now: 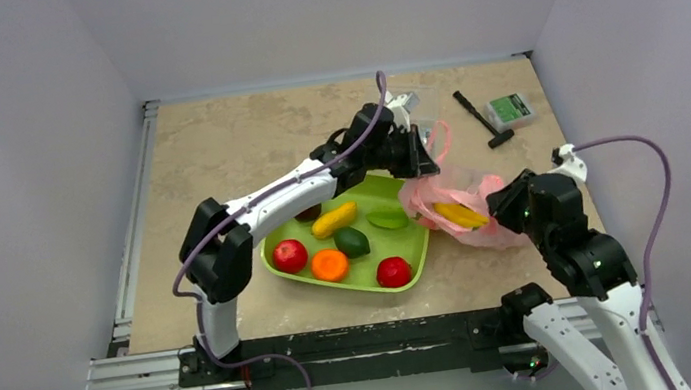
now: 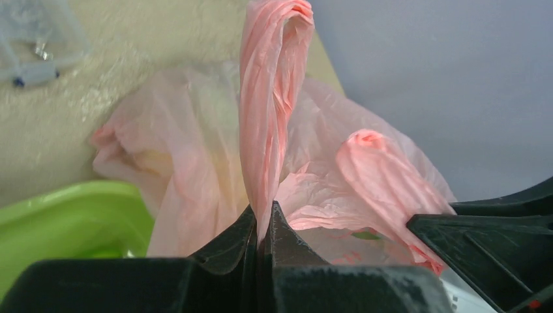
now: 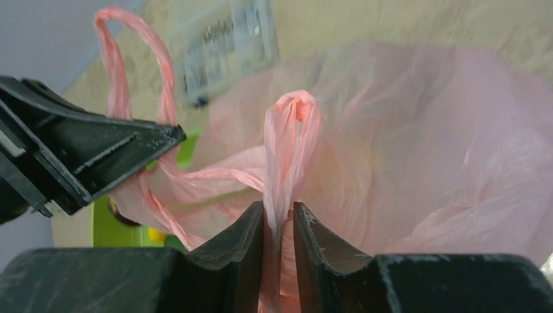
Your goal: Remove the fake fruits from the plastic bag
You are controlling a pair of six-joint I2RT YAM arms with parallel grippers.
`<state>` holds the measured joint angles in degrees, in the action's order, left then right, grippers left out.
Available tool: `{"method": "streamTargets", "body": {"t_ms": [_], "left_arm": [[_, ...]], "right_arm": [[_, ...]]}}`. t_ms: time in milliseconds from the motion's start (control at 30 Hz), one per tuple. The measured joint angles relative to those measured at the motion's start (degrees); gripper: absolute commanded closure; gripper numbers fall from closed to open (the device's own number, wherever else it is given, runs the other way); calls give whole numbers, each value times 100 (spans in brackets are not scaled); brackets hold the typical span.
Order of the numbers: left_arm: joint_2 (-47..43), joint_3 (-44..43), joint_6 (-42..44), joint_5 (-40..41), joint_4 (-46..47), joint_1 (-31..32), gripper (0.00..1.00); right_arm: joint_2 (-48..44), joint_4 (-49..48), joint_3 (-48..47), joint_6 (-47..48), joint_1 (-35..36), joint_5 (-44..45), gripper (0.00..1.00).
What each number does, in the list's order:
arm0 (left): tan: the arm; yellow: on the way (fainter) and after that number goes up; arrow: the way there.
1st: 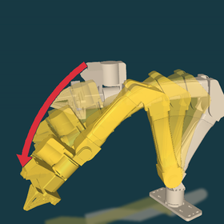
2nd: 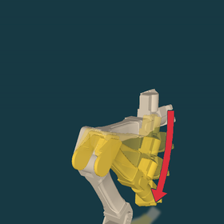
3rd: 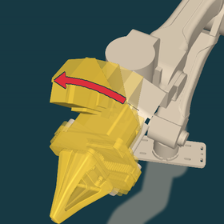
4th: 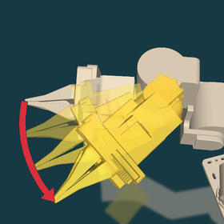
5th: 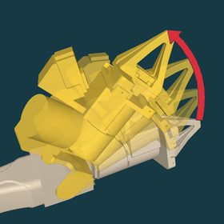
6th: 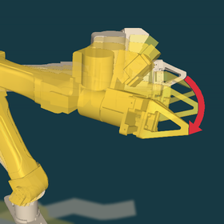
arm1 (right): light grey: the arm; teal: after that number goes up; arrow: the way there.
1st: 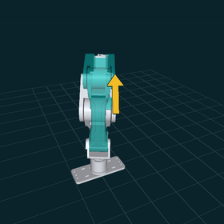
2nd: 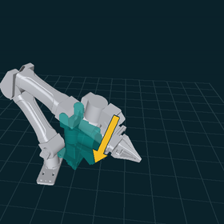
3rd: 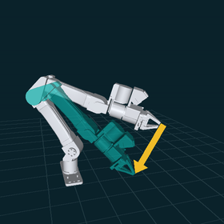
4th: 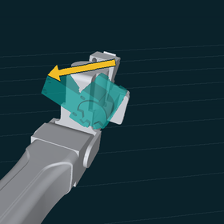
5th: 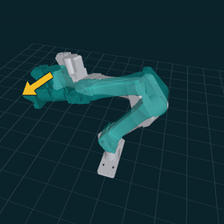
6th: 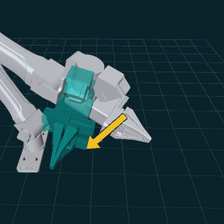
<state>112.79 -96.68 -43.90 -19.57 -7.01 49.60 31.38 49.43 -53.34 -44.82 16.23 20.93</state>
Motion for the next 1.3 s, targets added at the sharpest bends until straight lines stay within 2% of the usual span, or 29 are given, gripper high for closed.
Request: {"method": "streamTargets", "body": {"t_ms": [100, 133, 233, 333, 500, 567, 700, 867, 1000, 1167, 1233, 1300], "left_arm": [[-365, 656, 13, 26, -177, 0, 100], [-463, 743, 17, 44, -216, 0, 96], [-815, 822, 94, 149, -326, 2, 76], [-1226, 820, 216, 210, -354, -4, 58], [-1805, 835, 431, 321, -483, -4, 46], [-2107, 984, 527, 463, -522, -4, 45], [-2889, 1574, 651, 785, -732, -4, 45], [-3884, 2450, 407, 1158, -1075, 17, 46], [-4395, 3252, -229, 1281, -935, 321, 45], [-4083, 3703, -1239, 1316, -494, 1008, 46], [-3777, 3727, -1550, 1296, -205, 1078, 47], [-3401, 3729, -1818, 1270, 164, 1102, 52]], "right_arm": [[-310, 216, 538, -332, 0, -774, 79], [-455, 258, 616, -404, 0, -931, 79], [-933, 240, 671, -529, 0, -1274, 75], [-1180, 210, 623, -498, -2, -1519, 63], [-787, 197, 439, 24, -2, -2055, 37], [-656, 184, 313, 260, 0, -2223, 26], [-632, 39, 76, 527, 0, -2354, 16], [-584, -116, -127, 629, 0, -2293, 8], [-297, -166, -365, 769, 0, -2179, 11], [358, -225, -529, 992, 0, -2164, 12], [472, -210, -522, 1040, 0, -2181, 12], [509, -205, -481, 1080, 0, -2218, 12]]}}
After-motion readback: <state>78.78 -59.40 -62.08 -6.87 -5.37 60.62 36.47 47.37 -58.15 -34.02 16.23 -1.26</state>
